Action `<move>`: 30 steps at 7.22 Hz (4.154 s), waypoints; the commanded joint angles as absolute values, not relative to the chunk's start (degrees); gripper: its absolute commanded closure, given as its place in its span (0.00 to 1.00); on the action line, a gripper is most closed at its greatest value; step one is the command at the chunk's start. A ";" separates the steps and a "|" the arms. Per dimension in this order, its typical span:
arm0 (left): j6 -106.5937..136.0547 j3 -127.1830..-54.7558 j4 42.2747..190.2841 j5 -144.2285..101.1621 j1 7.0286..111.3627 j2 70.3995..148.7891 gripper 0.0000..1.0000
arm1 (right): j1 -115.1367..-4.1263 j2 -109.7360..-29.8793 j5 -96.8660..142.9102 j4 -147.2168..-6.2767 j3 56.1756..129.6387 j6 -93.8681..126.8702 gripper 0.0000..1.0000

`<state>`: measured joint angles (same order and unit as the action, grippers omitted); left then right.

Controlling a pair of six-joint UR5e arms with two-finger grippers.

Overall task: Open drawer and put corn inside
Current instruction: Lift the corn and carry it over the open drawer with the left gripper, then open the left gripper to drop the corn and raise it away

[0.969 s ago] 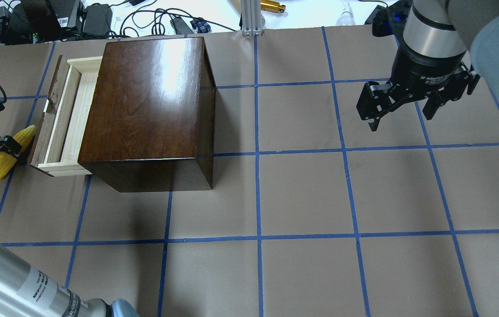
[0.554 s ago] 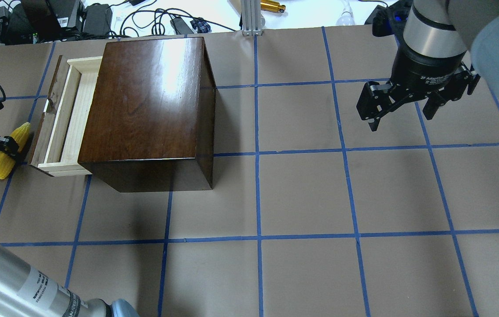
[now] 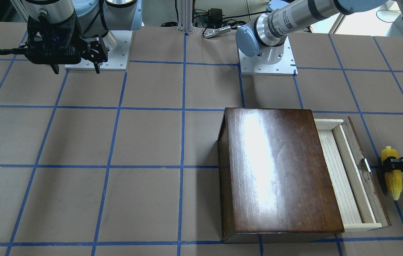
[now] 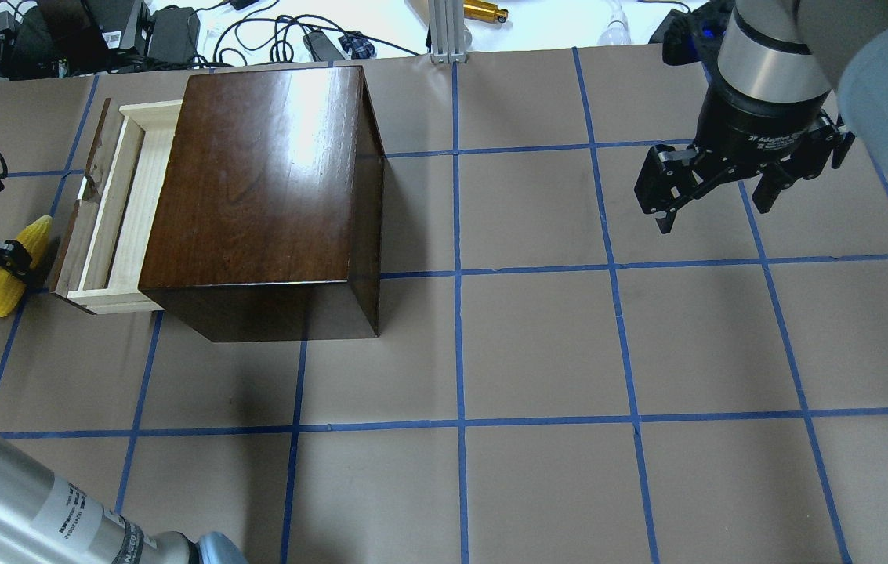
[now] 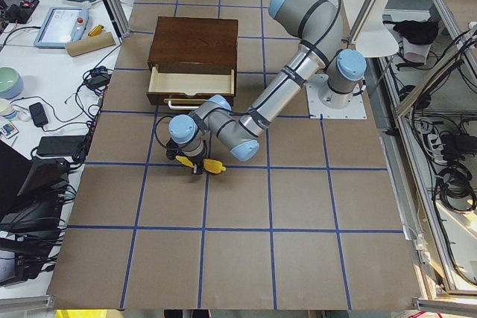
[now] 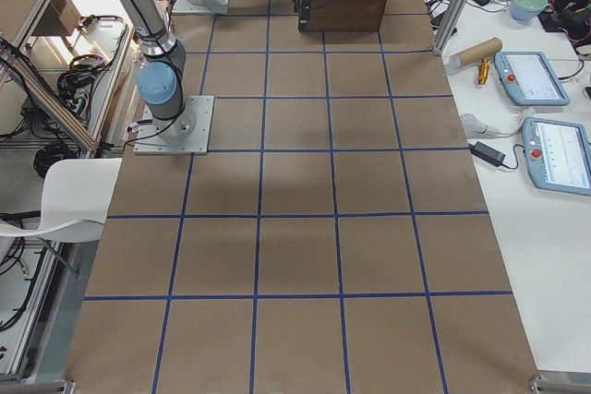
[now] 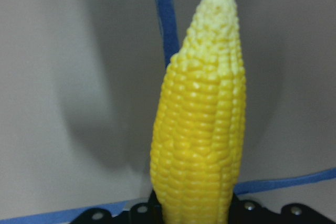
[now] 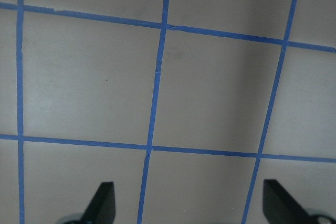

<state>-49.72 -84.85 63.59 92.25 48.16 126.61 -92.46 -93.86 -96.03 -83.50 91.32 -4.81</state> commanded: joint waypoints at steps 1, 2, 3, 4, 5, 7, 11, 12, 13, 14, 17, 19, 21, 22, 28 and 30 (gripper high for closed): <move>-49.57 -84.29 65.11 92.02 48.95 122.29 1.00 | -92.46 -93.78 -96.06 -83.50 91.32 -4.83 0.00; -49.05 -84.11 68.09 90.02 49.65 118.86 1.00 | -92.46 -93.78 -95.98 -83.50 91.32 -4.75 0.00; -47.56 -83.07 71.86 89.22 50.53 116.13 1.00 | -92.46 -93.78 -95.98 -83.50 91.32 -4.75 0.00; -45.46 -80.71 77.46 89.12 52.54 113.75 1.00 | -92.46 -93.78 -95.98 -83.50 91.32 -4.83 0.00; -41.96 -78.16 82.22 89.12 54.91 112.25 1.00 | -92.46 -93.87 -95.98 -83.50 91.32 -4.83 0.00; -31.61 -77.34 84.98 89.12 60.61 110.23 1.00 | -92.46 -93.87 -95.98 -83.50 91.32 -4.75 0.00; -13.72 -78.22 85.87 88.86 70.65 109.77 1.00 | -92.46 -93.87 -95.98 -83.50 91.32 -4.83 0.00; -13.62 -78.92 85.52 88.86 70.66 109.86 1.00 | -92.46 -93.78 -95.98 -83.50 91.32 -4.83 0.00; -13.62 -79.45 85.34 88.94 70.66 109.86 1.00 | -92.46 -93.87 -95.98 -83.50 91.32 -4.83 0.00; -13.54 -79.45 85.34 88.95 70.66 109.95 0.01 | -92.46 -93.87 -96.06 -83.50 91.32 -4.83 0.00; -13.54 -79.45 85.34 88.95 70.66 109.78 0.00 | -92.46 -93.87 -95.98 -83.50 91.32 -4.75 0.00; -13.54 -79.45 85.34 88.95 70.66 109.60 0.00 | -92.46 -93.78 -95.98 -83.50 91.32 -4.75 0.00; -10.14 -78.58 86.13 88.95 71.88 107.76 0.00 | -92.46 -93.78 -96.06 -83.50 91.32 -4.83 0.00; -7.15 -78.05 86.83 87.90 75.29 106.19 0.00 | -92.46 -93.87 -95.98 -83.50 91.32 -4.75 0.00; 1.93 -82.94 93.78 88.42 90.17 95.12 0.00 | -92.46 -93.78 -95.98 -83.50 91.32 -4.83 0.00; 1.58 -88.66 93.17 88.16 90.18 89.93 0.00 | -92.46 -93.87 -95.98 -83.50 91.32 -4.75 0.00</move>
<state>1.64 -85.37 93.58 88.32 90.02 92.77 -92.46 -93.80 -95.98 -83.50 91.32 -4.78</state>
